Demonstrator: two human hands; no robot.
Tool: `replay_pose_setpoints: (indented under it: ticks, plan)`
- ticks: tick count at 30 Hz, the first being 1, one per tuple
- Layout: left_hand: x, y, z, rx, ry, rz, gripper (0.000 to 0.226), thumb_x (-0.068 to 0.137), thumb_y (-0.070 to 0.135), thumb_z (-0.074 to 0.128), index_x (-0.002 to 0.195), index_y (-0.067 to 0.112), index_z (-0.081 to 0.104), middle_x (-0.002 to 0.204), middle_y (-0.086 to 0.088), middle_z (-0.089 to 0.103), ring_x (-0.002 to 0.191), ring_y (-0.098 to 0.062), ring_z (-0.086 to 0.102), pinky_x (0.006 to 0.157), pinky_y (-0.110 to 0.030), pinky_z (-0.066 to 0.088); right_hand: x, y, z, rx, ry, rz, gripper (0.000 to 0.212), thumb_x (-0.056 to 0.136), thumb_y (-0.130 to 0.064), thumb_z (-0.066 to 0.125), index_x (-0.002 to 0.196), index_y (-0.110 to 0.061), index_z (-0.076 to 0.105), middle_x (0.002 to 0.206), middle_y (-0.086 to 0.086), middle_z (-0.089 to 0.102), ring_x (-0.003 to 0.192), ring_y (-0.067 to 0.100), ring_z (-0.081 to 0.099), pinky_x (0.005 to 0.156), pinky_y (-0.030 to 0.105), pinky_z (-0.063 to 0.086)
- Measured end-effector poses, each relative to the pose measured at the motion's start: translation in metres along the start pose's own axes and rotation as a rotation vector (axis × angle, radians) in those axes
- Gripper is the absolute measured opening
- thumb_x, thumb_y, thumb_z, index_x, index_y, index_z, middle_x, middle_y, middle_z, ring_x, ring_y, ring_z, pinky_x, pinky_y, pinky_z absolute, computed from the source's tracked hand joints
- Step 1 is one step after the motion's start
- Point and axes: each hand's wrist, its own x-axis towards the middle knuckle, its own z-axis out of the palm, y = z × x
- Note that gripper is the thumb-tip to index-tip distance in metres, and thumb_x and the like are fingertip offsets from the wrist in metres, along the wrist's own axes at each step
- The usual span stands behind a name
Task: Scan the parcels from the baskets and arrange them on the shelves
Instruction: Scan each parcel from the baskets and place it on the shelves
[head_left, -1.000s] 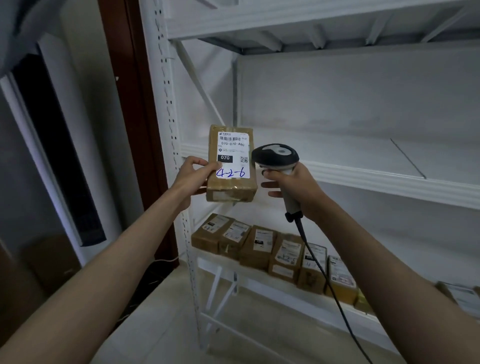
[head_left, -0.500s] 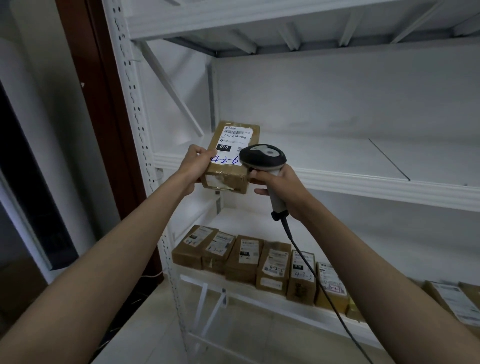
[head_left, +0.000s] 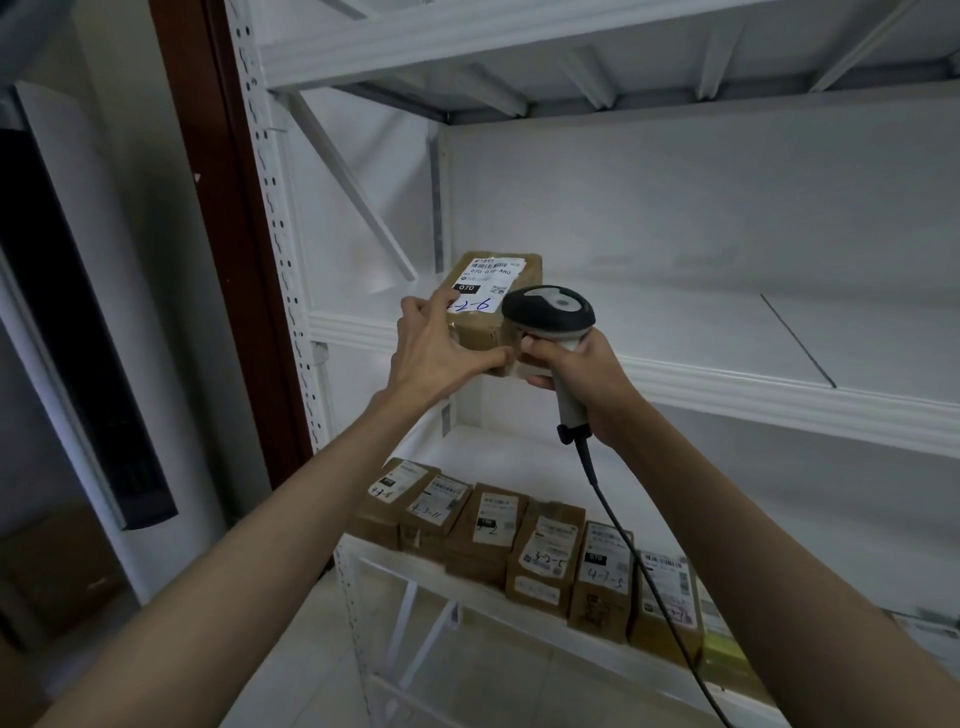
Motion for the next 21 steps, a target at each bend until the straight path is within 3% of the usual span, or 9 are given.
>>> replay_pose_setpoints:
  ticks: [3,6,10,13,17,21]
  plan:
    - [0.013,-0.005,-0.004,0.028,0.039,-0.012,0.104,0.053,0.071,0.072,0.143,0.031,0.041,0.125,0.001,0.025,0.126,-0.024,0.035,0.089,-0.031,0.042,0.002,0.007,-0.004,0.005,0.034,0.008,0.047,0.091,-0.013,0.073,0.134,-0.014,0.056,0.119,0.008,0.07,0.109,0.024,0.07,0.079,0.031,0.062]
    - [0.037,-0.016,-0.018,0.085,0.032,-0.096,0.096,0.056,0.068,0.07,0.141,0.028,0.047,0.121,0.001,0.025,0.126,-0.026,0.037,0.1,-0.036,0.045,0.004,0.013,-0.007,0.02,0.06,0.017,0.048,0.091,-0.015,0.073,0.135,-0.015,0.054,0.119,0.008,0.071,0.105,0.023,0.072,0.081,0.035,0.063]
    - [0.072,-0.038,-0.038,0.327,-0.041,-0.191,0.087,0.073,0.066,0.071,0.146,0.028,0.045,0.141,-0.011,0.034,0.134,-0.036,0.033,0.114,-0.05,0.032,0.003,0.018,-0.006,0.03,0.032,0.027,0.049,0.091,-0.016,0.073,0.136,-0.016,0.052,0.121,0.006,0.07,0.104,0.021,0.072,0.086,0.039,0.062]
    - [0.084,-0.05,-0.042,0.567,0.016,-0.115,0.076,0.09,0.052,0.063,0.155,0.027,0.032,0.161,-0.015,0.021,0.148,-0.041,0.017,0.12,-0.055,0.016,0.001,0.019,-0.003,0.043,0.019,0.035,0.05,0.092,-0.015,0.073,0.136,-0.017,0.051,0.12,0.006,0.07,0.104,0.02,0.072,0.086,0.04,0.062]
    - [0.088,-0.053,-0.033,0.768,-0.068,0.133,0.065,0.096,0.018,0.054,0.156,0.025,0.029,0.158,-0.012,0.033,0.141,-0.041,0.031,0.116,-0.055,0.029,-0.001,0.02,0.001,0.056,-0.006,0.045,0.051,0.092,-0.014,0.072,0.138,-0.017,0.05,0.12,0.006,0.069,0.102,0.02,0.073,0.087,0.041,0.062]
    - [0.092,-0.055,-0.034,0.789,-0.131,0.072,0.063,0.097,0.025,0.053,0.155,0.023,0.029,0.152,-0.012,0.038,0.138,-0.04,0.034,0.111,-0.053,0.036,-0.003,0.024,0.005,0.048,-0.031,0.042,0.048,0.092,-0.012,0.072,0.135,-0.016,0.051,0.114,0.007,0.071,0.101,0.021,0.073,0.087,0.043,0.062]
